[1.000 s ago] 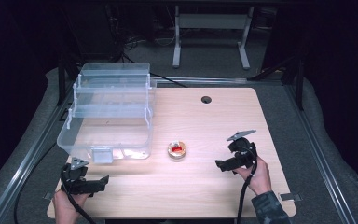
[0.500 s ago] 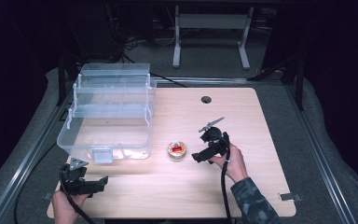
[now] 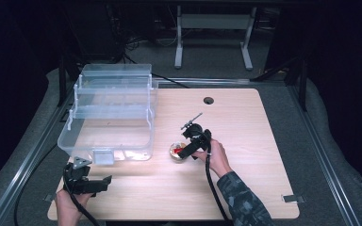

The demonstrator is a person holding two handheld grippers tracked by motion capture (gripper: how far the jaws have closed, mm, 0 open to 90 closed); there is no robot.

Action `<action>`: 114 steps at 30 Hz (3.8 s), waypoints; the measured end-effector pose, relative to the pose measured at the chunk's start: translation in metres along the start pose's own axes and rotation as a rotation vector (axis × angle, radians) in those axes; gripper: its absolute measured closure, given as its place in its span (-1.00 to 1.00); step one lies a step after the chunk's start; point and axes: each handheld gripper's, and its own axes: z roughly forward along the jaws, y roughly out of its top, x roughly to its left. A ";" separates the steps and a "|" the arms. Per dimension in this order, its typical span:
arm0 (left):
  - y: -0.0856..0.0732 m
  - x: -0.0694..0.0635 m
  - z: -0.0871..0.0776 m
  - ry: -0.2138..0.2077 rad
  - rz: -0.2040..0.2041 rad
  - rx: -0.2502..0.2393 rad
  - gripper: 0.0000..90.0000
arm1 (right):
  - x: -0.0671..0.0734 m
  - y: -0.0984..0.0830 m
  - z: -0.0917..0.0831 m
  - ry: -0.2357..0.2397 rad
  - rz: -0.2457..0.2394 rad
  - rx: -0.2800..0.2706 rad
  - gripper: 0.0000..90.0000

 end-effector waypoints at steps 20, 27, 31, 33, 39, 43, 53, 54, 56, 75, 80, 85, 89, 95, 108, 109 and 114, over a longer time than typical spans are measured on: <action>-0.001 0.000 0.004 0.009 0.007 0.032 -0.99 | 0.015 0.025 0.050 -0.047 -0.071 0.113 -0.74; -0.001 -0.001 0.004 0.006 0.013 0.037 -0.99 | 0.016 0.026 0.057 -0.052 -0.072 0.130 -0.60; -0.001 0.000 0.005 0.003 0.017 0.044 -0.98 | 0.017 0.026 0.057 -0.051 -0.076 0.128 -0.56; -0.002 0.000 0.004 0.001 0.015 0.040 -0.99 | 0.017 0.026 0.056 -0.051 -0.081 0.132 -0.56; -0.001 0.000 0.003 0.002 0.013 0.038 -0.99 | 0.012 0.025 0.050 -0.038 -0.066 0.116 -0.55; -0.001 -0.002 0.004 -0.016 0.038 0.046 -0.98 | 0.010 0.021 0.038 -0.037 -0.060 0.099 -0.55; -0.002 -0.001 0.003 -0.021 0.049 0.051 -0.97 | 0.005 -0.003 -0.001 -0.066 -0.046 0.052 -0.55; -0.001 -0.001 0.003 -0.020 0.052 0.053 -0.98 | 0.003 -0.005 -0.005 -0.065 -0.041 0.048 -0.55; 0.000 -0.001 0.003 -0.022 0.054 0.052 -0.98 | 0.000 -0.011 -0.011 -0.079 -0.043 0.052 -0.55; 0.000 -0.003 0.003 -0.025 0.072 0.039 -0.99 | -0.028 -0.059 -0.068 -0.194 0.007 0.044 -0.55; 0.001 -0.005 0.002 -0.033 0.084 0.026 -0.98 | -0.042 -0.076 -0.078 -0.188 0.047 0.026 -0.55; 0.001 -0.005 0.003 -0.031 0.086 0.029 -0.98 | -0.057 -0.094 -0.087 -0.224 0.086 0.043 -0.55; 0.000 -0.005 0.003 -0.027 0.076 0.032 -0.98 | -0.073 -0.110 -0.093 -0.238 0.128 0.060 -0.55; -0.001 -0.005 0.002 -0.032 0.075 0.026 -0.98 | -0.097 -0.138 -0.102 -0.276 0.207 0.082 -0.55; 0.001 -0.005 0.004 -0.033 0.069 0.031 -0.99 | -0.139 -0.189 -0.093 -0.291 0.357 0.173 -0.55; 0.001 -0.005 0.003 -0.033 0.070 0.032 -0.99 | -0.140 -0.192 -0.091 -0.275 0.366 0.173 -0.55; 0.001 -0.004 0.003 -0.029 0.069 0.037 -0.99 | -0.143 -0.199 -0.086 -0.283 0.388 0.191 -0.56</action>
